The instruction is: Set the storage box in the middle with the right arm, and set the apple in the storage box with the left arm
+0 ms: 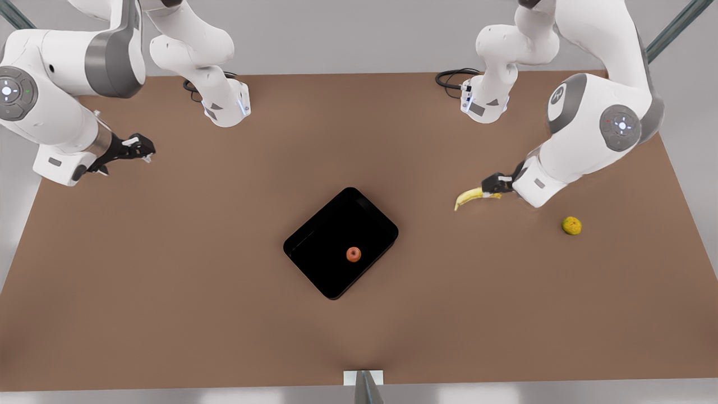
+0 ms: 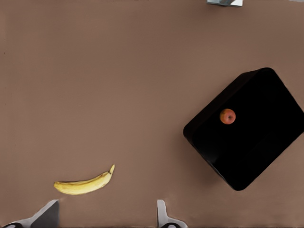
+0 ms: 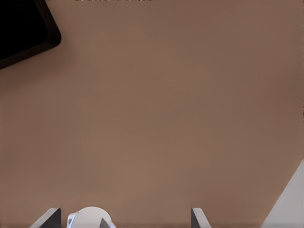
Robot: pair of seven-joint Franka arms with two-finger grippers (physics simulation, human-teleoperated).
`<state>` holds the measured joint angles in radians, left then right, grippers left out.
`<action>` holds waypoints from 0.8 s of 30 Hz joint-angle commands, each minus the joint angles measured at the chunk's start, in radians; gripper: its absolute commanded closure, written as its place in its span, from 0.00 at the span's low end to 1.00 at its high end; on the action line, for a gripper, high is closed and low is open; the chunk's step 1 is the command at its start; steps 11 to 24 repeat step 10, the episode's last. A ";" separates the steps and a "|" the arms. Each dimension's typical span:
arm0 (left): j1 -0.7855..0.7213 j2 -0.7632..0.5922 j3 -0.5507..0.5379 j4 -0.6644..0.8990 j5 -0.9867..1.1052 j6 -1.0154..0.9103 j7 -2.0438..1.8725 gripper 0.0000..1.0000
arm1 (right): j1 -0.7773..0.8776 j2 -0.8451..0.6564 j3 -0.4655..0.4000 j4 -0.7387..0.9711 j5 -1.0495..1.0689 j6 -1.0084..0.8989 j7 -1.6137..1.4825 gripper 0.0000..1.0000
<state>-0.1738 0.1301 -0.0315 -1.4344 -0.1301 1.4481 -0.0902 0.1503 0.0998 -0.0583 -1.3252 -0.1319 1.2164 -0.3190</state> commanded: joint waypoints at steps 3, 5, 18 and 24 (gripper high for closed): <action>0.016 -0.020 0.048 -0.004 0.119 0.031 0.041 0.00 | 0.002 -0.002 0.000 -0.006 0.000 0.000 0.001 0.00; 0.014 0.103 0.045 0.106 0.122 0.018 0.029 0.00 | 0.000 -0.002 0.000 -0.006 0.000 0.000 0.001 0.00; 0.004 0.140 0.038 0.134 0.121 0.029 0.004 0.00 | -0.005 -0.002 0.000 -0.008 0.000 0.000 -0.003 0.00; 0.004 0.140 0.038 0.134 0.121 0.029 0.004 0.00 | -0.005 -0.002 0.000 -0.008 0.000 0.000 -0.003 0.00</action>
